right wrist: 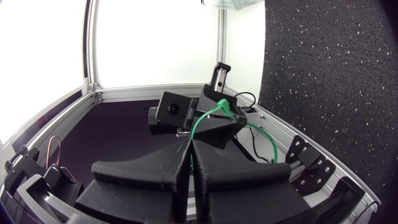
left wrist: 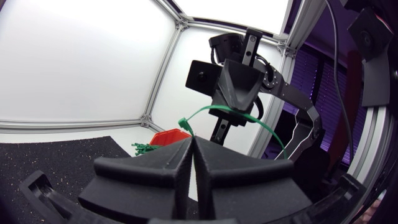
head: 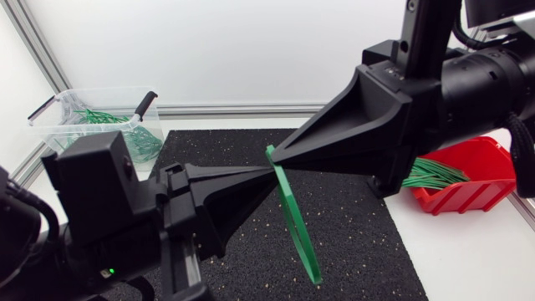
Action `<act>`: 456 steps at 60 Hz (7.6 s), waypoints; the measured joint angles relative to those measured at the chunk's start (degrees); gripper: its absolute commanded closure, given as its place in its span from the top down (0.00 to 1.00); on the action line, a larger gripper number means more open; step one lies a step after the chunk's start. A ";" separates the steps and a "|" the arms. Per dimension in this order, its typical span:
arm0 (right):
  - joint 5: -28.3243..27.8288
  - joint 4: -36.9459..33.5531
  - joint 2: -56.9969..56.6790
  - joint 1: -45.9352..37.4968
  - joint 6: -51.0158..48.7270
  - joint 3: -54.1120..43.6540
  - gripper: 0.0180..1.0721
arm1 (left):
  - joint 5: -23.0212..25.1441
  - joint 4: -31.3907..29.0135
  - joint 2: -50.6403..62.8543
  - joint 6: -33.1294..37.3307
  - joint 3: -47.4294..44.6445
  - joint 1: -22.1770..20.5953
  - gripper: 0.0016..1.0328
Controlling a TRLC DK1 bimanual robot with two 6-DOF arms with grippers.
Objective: Take a green cable tie from the red box, thread the tail through the head to close it, then place it in the transparent bin on the left.
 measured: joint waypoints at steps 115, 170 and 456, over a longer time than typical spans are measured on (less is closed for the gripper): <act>4.76 9.14 3.06 -0.15 14.75 -3.85 0.06 | -0.61 -6.25 -5.18 -2.19 -0.39 1.44 0.04; 7.32 8.90 5.22 -3.76 8.87 -4.09 0.44 | 4.07 -3.78 -6.36 -1.70 -2.36 3.32 0.04; 69.66 17.22 -21.70 -15.45 -56.37 -31.21 0.96 | -16.96 -33.68 12.52 19.28 25.11 61.20 0.97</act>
